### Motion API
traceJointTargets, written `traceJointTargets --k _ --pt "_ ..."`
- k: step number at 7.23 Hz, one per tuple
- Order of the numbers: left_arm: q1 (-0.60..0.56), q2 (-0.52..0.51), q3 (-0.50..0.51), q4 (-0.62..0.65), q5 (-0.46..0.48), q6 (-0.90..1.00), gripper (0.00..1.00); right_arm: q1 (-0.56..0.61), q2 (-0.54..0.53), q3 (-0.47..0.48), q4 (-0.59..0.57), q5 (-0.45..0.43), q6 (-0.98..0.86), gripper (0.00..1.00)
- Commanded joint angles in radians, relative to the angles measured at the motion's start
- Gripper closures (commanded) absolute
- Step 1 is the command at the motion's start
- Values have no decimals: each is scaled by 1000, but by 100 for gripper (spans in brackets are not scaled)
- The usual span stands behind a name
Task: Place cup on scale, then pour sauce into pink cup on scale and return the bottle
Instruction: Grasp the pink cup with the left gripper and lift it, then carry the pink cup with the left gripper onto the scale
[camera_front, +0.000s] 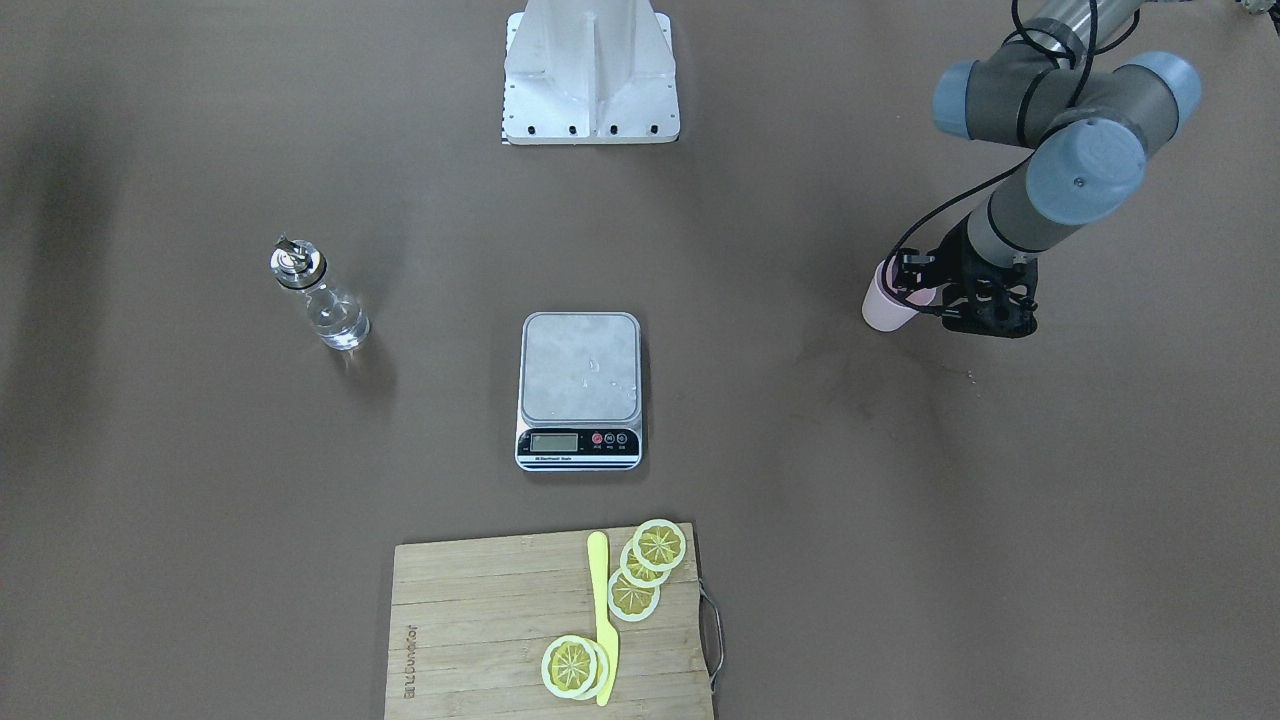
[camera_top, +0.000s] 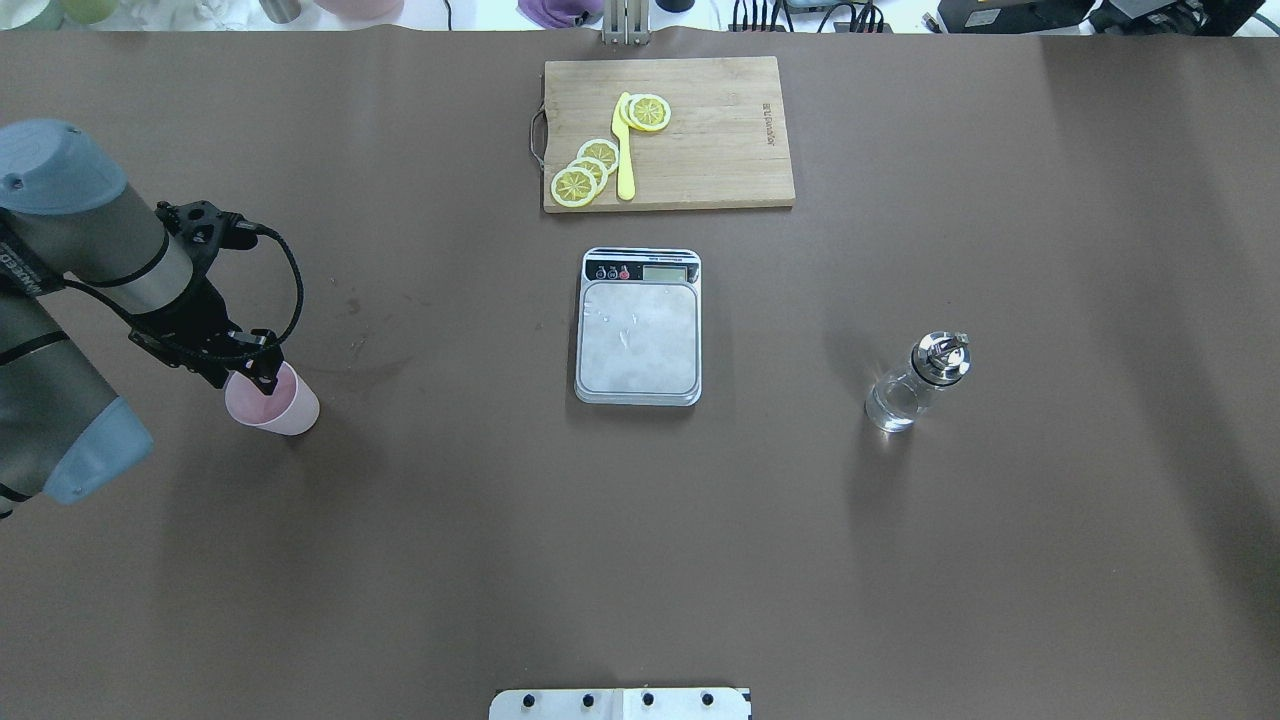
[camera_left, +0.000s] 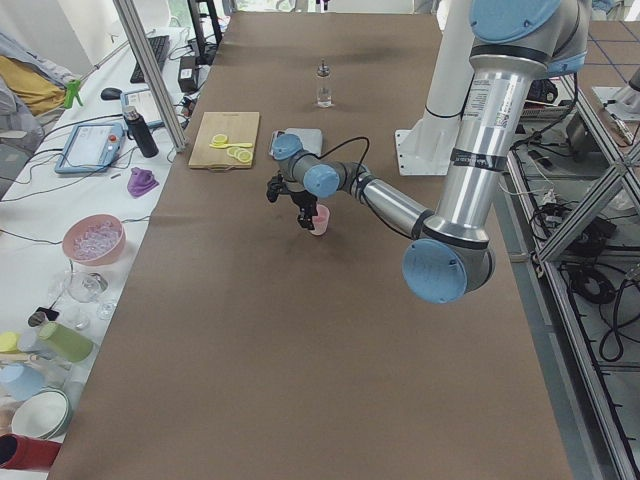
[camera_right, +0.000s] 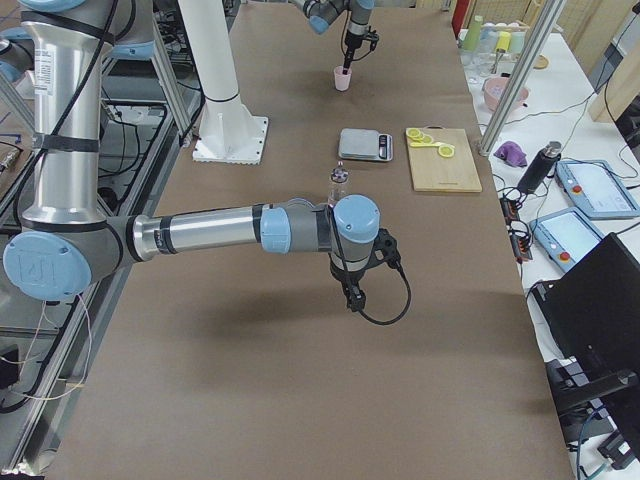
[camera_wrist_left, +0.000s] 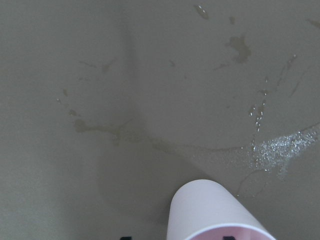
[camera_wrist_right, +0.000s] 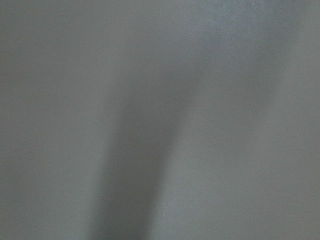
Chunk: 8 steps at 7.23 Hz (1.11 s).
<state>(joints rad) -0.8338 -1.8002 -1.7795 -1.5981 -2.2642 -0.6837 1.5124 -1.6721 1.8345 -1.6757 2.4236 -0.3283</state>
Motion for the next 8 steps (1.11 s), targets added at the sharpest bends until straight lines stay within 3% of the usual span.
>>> traceJointTargets --k 1,2,3,5,8 --pt "13 -11 2 1 -2 -5 100 -3 2 0 -1 0 0 0" --pt "15 -28 3 6 -14 -5 100 -3 2 0 1 0 0 0" --pt "13 -124 0 38 -15 -31 100 -3 3 0 1 2 2 0" --pt "15 -374 8 266 -12 -157 100 -6 2 0 1 6 0 0" --pt "99 -563 131 254 33 -313 100 -9 2 0 1 8 0 0"
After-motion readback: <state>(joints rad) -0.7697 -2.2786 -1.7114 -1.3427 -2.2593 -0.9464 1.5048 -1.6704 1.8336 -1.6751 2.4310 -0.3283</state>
